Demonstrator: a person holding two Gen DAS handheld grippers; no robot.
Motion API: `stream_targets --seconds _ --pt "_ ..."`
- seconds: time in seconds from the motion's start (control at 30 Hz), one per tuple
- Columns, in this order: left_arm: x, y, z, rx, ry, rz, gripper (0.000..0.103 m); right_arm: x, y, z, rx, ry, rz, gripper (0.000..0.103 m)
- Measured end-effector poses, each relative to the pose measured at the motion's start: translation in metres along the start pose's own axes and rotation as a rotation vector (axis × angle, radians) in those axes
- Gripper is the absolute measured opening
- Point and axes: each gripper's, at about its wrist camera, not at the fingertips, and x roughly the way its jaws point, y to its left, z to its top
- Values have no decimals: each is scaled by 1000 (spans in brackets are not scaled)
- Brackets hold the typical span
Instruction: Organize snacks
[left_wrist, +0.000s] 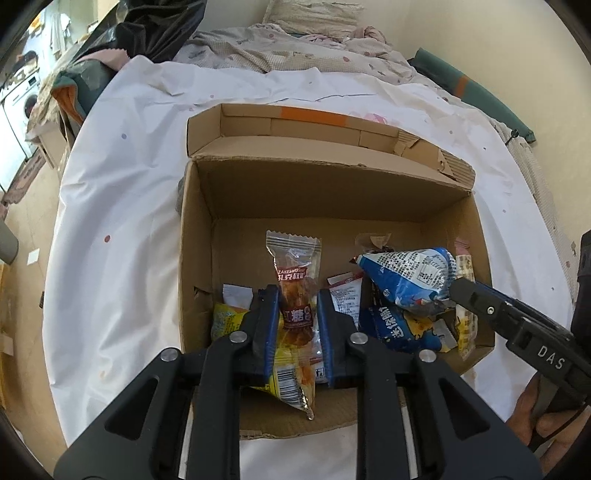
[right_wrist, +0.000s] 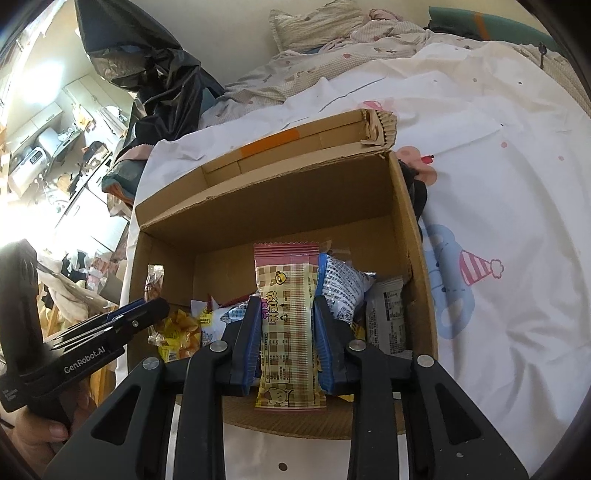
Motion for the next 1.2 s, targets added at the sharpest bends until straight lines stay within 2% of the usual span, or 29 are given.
stream_targets --seconds 0.1,0.17,0.2,0.23,0.27,0.3,0.37,0.4,0.5,0.63,0.7,0.77,0.83,1.03,1.1,1.13,1.2 --pt "-2 -2 0 12 -9 6 32 -2 0 1 9 -11 10 31" --pt "-5 -2 -1 15 -15 13 53 -7 -1 1 13 -29 20 31" --pt "-7 -2 -1 9 -23 7 59 -9 0 2 14 -39 27 32" --pt "-11 -1 -2 0 -41 -4 69 -12 0 3 13 -51 34 35" --pt "-14 -1 -2 -2 -50 -8 76 -16 0 4 15 -70 39 45" --pt "-18 -1 -2 -2 -65 -11 78 -19 0 5 17 -87 47 54" --pt "-27 -2 -2 12 -95 -2 78 -29 1 7 28 -131 56 84" --pt "-31 -2 -2 22 -108 10 78 -34 1 7 30 -152 58 88" --pt "-49 -2 -3 32 -163 50 78 -51 5 9 23 -198 72 91" --pt "-74 8 -4 -10 -228 67 78 -82 18 5 -40 -271 60 98" --pt "-88 15 -9 -34 -253 62 78 -101 25 -2 -67 -313 55 99" --pt "-103 19 -16 -50 -284 64 78 -124 35 -13 -105 -390 36 100" --pt "-118 22 -25 -50 -323 70 78 -141 43 -22 -129 -420 23 100" --pt "-159 21 -53 -2 -401 91 78 -157 45 -50 -122 -376 3 103" --pt "-165 21 -61 4 -402 89 82 -160 44 -60 -110 -367 10 103" --pt "-167 22 -68 5 -393 89 88 -162 44 -67 -108 -357 18 103" --pt "-168 24 -80 -2 -377 91 90 -162 44 -75 -113 -343 13 103"
